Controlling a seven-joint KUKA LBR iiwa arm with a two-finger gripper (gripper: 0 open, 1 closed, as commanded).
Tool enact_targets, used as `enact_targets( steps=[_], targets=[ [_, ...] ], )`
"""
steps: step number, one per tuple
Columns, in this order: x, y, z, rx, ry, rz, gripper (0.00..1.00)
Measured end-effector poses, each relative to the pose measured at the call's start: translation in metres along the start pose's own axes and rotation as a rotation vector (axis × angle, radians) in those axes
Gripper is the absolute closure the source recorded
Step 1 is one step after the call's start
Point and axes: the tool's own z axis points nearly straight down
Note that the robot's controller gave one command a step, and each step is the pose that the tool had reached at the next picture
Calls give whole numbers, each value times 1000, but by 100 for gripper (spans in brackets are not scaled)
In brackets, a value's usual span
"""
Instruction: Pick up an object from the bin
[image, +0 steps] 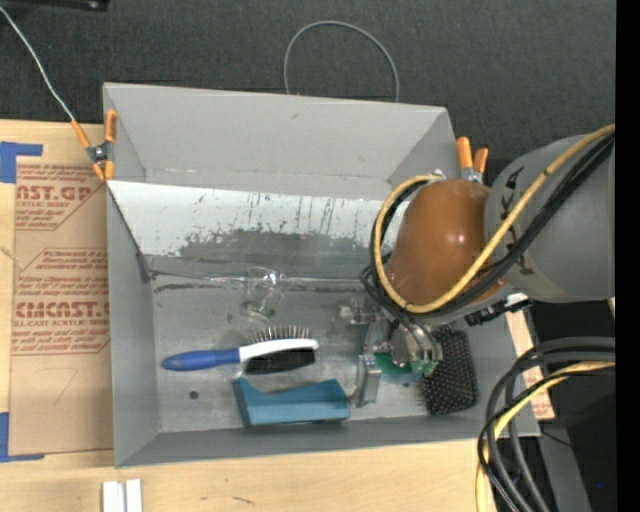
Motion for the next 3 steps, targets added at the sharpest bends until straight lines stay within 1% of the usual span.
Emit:
enact_targets(
  steps=[1, 2, 3],
  targets=[
    [16, -10, 42, -2, 9, 37, 0],
    [-2, 47, 56, 1, 12, 42, 0],
    [-14, -41, 70, 1, 16, 87, 0]
  ],
)
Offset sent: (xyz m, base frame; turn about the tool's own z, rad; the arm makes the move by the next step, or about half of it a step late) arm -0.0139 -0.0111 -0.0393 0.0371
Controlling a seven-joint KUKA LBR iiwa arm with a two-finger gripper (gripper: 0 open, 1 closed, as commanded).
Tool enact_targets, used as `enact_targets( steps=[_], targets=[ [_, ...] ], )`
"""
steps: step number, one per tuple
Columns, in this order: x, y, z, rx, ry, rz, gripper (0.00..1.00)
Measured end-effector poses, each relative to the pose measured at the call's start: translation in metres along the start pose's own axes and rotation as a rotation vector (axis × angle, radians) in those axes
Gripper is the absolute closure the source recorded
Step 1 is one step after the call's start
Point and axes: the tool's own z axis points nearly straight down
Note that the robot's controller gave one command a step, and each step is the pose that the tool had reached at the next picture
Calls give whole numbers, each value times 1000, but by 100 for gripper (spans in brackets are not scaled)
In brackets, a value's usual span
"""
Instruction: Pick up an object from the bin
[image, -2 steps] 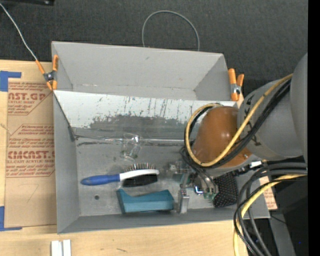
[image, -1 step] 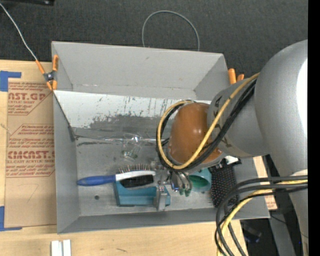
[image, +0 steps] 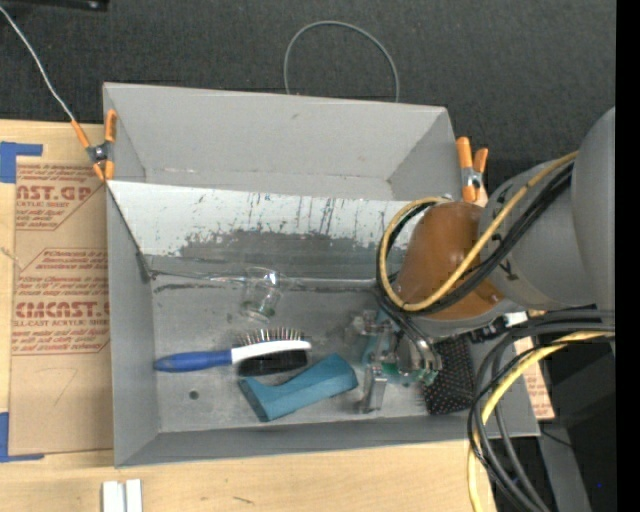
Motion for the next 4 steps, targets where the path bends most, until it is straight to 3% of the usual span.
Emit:
enact_targets(
  steps=[1, 2, 3, 4],
  targets=[
    [11, 88, 0, -1, -2, -109, 0],
    [11, 35, 1, -1, -1, -36, 0],
    [11, 38, 1, -2, -1, -40, 0],
    [-3, 34, -22, -2, -4, -134, 0]
  ],
)
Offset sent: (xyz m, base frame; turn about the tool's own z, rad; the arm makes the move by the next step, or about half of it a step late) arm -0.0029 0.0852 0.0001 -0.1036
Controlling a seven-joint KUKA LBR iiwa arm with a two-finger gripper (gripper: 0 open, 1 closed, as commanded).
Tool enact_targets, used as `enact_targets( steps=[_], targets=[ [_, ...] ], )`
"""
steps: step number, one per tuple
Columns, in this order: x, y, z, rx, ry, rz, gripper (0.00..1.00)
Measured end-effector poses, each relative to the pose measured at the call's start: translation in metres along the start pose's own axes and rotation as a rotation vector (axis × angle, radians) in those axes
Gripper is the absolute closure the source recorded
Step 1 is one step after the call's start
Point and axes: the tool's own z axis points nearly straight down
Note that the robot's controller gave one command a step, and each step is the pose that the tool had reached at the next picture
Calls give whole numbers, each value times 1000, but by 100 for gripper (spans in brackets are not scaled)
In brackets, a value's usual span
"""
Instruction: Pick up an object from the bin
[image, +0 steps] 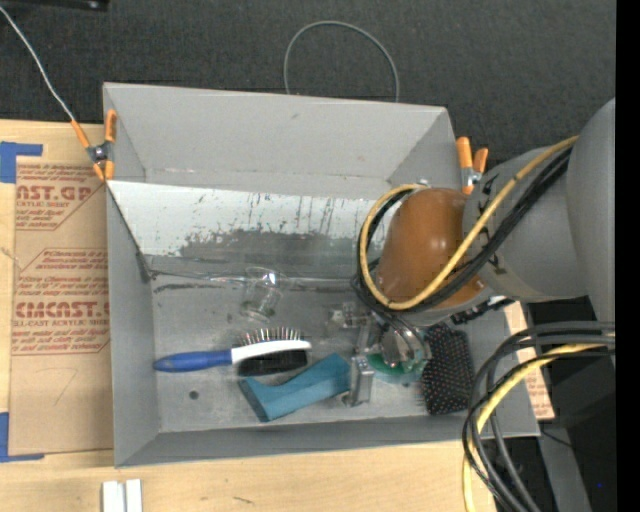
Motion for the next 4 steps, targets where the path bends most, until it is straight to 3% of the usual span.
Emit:
enact_targets(
  steps=[1, 2, 3, 4],
  targets=[
    [19, 19, 23, -2, 0, 15, 0],
    [20, 18, 24, -1, 4, 15, 100],
    [19, 18, 22, -1, 0, 15, 0],
    [23, 38, -5, 6, -1, -121, 0]
  ],
)
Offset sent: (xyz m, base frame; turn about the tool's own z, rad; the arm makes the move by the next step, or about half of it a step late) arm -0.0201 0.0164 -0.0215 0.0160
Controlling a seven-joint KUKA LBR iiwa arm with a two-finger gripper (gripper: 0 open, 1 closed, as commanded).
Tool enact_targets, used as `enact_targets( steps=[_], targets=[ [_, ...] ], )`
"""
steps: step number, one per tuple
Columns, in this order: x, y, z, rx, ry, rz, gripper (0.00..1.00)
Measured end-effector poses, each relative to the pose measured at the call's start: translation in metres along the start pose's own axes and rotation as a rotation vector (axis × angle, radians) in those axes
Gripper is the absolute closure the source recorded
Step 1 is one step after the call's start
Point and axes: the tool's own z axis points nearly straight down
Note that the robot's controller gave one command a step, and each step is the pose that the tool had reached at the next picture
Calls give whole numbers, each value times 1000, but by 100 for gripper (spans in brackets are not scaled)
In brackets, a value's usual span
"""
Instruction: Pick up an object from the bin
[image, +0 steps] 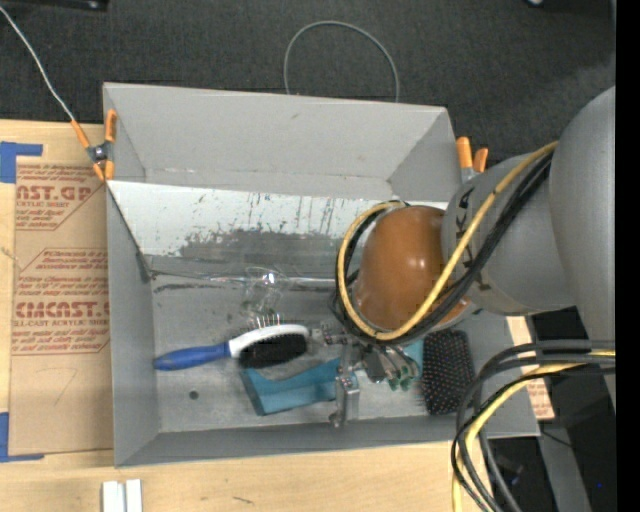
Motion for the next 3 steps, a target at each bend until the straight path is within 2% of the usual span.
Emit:
enact_targets(
  steps=[1, 2, 3],
  targets=[
    [11, -78, 22, 3, -5, -11, 0],
    [-9, -17, 27, 2, -7, -97, 0],
    [-9, -19, 27, 3, -6, -93, 0]
  ],
)
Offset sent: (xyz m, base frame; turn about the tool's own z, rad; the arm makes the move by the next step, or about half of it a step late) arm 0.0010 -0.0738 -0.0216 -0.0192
